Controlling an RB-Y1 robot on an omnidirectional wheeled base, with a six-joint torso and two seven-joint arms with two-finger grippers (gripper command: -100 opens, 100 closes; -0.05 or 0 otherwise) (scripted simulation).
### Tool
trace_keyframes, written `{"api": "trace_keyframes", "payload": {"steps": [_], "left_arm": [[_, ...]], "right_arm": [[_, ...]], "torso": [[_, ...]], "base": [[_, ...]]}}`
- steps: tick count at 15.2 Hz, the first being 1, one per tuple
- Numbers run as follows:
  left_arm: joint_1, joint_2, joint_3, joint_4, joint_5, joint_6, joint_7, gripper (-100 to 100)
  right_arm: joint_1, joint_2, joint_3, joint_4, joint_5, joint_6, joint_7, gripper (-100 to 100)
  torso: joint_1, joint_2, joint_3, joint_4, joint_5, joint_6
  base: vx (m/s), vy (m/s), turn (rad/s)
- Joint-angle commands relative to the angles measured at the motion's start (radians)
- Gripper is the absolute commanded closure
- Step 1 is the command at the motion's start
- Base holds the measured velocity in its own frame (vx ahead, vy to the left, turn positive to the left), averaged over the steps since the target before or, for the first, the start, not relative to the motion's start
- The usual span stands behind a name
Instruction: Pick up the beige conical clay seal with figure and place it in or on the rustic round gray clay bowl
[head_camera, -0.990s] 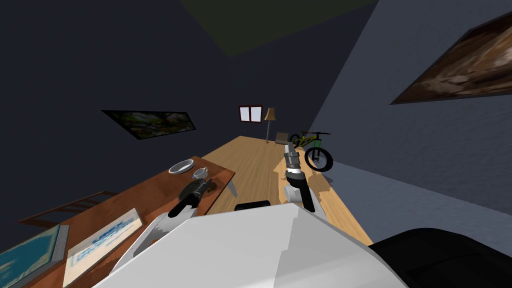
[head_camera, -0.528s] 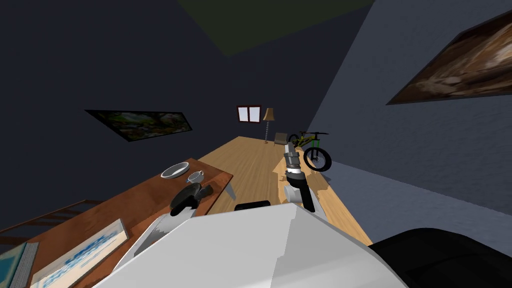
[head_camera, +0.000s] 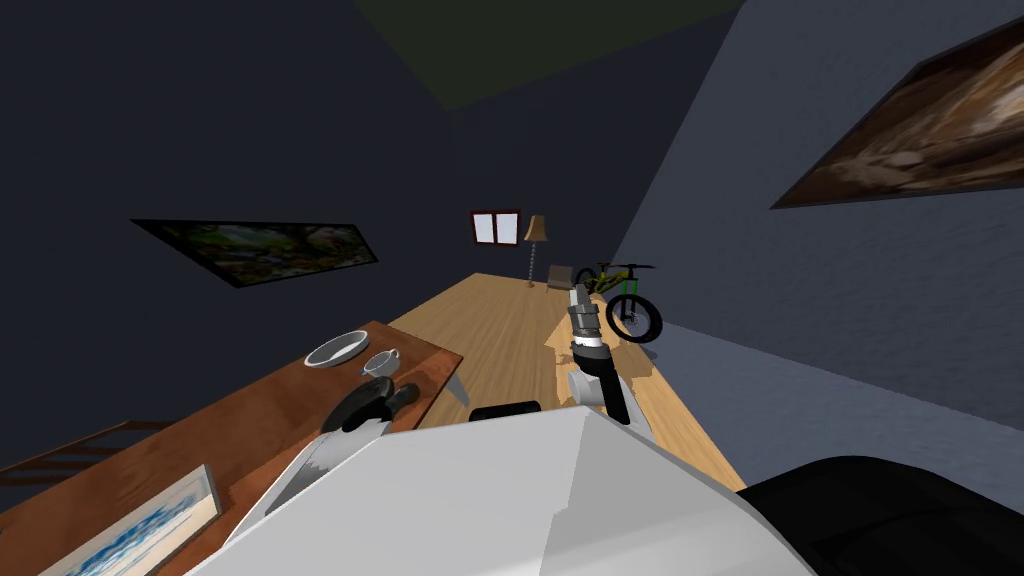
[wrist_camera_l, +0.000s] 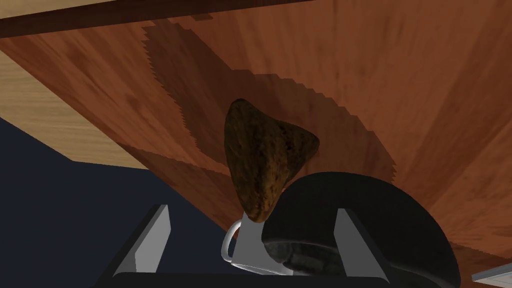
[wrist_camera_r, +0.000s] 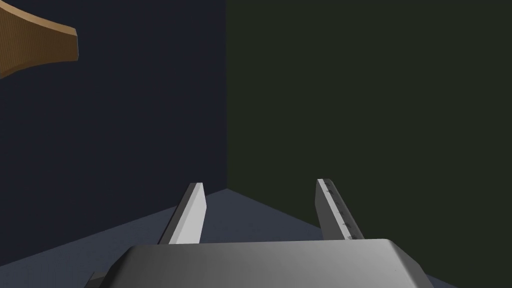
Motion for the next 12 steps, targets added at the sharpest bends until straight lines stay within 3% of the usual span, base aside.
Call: {"api": "trace_keyframes", "payload": {"steps": [1, 3, 7, 8, 12], "left_arm": [[0.001, 0.002, 0.005, 0.002, 0.006, 0.035, -0.012, -100], [0.001, -0.002, 0.01, 0.015, 0.01, 0.086, -0.032, -100], [0.0, -0.005, 0.017, 0.029, 0.011, 0.134, -0.052, -100], [-0.005, -0.006, 0.013, 0.024, 0.007, 0.12, -0.043, -100], [-0.029, -0.007, 0.007, 0.094, -0.005, 0.077, -0.029, -100]], "right_arm": [[0.0, 0.0, 0.0, 0.0, 0.0, 0.0, 0.0, 0], [0.0, 0.0, 0.0, 0.0, 0.0, 0.0, 0.0, 0], [0.0, 0.0, 0.0, 0.0, 0.0, 0.0, 0.0, 0], [0.0, 0.0, 0.0, 0.0, 0.0, 0.0, 0.0, 0], [0.0, 0.0, 0.0, 0.0, 0.0, 0.0, 0.0, 0]], "torso": [[0.0, 0.0, 0.0, 0.0, 0.0, 0.0], [0.0, 0.0, 0.0, 0.0, 0.0, 0.0], [0.002, -0.002, -0.001, 0.0, 0.0, 0.0], [0.003, -0.002, -0.001, 0.0, 0.0, 0.0], [0.001, 0.004, 0.002, 0.001, 0.0, 0.0]], "base": [[0.07, -0.005, -0.031], [0.081, 0.005, -0.043], [0.09, 0.026, -0.031], [0.056, 0.029, -0.016], [0.001, 0.015, -0.023]]}}
